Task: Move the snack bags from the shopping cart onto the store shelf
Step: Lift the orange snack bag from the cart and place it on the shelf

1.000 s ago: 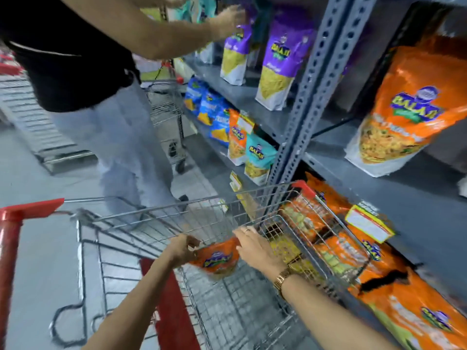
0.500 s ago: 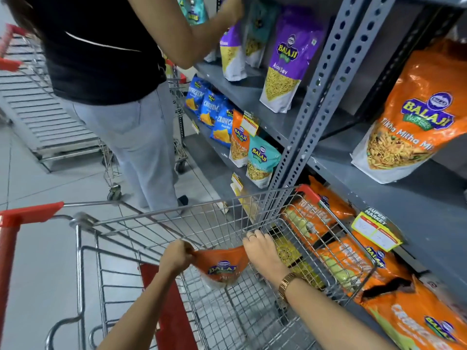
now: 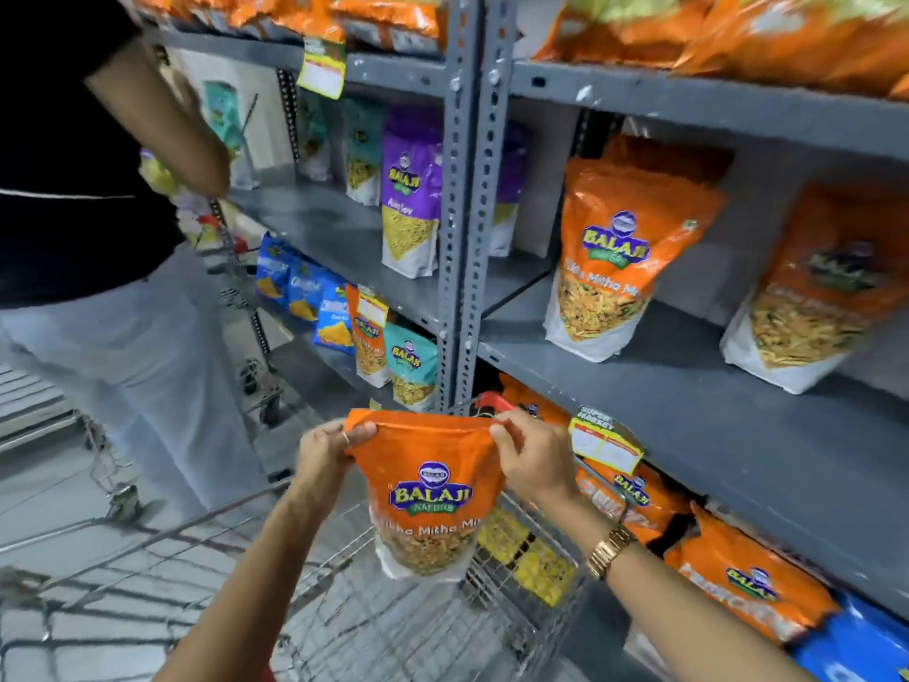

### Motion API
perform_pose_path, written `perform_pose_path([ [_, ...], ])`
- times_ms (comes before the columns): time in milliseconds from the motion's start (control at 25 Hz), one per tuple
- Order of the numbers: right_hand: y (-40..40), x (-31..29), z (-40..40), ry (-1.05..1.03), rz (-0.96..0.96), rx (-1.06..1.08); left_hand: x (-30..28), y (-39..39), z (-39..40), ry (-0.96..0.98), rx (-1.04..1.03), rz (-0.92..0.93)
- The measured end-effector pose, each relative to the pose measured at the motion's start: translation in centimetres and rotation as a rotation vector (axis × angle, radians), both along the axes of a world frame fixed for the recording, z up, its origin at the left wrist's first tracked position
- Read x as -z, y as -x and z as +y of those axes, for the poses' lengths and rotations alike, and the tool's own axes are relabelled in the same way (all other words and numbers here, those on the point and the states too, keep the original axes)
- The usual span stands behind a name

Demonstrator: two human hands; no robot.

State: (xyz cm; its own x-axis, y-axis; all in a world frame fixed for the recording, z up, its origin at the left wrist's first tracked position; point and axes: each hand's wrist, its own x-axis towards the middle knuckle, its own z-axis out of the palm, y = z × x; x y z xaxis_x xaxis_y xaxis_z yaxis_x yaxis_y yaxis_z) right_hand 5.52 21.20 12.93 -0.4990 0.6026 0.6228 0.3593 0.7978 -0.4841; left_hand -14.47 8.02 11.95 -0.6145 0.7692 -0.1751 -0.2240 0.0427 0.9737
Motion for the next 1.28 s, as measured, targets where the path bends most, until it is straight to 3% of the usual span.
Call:
perform_pose_path([
  [240, -5.9, -9.5, 4.7, -0.056, 0.472, 0.158, -11.2, -5.3, 9.4, -0.303, 0.037, 0.142],
  [520, -15.2, -16.8, 11.1, -0.285, 0.638, 0.348, -19.0, -14.3, 20.7, -0.459, 0.163, 0.195],
  [960, -25.1, -14.5, 18.7, -0.356, 0.561, 0.532, -17.6, -25.4, 34.3, -0.366, 0.320, -0.032],
  [1160, -25.8, -13.2, 20.7, -0.220, 0.549, 0.527, -16.6, -26.4, 37.2, -0.300, 0.286, -0.119],
  [1280, -25.3, -11.7, 20.5, 0.020, 0.643, 0.448, -16.4, -26.5, 37.1, -0.296, 0.203, -0.034],
])
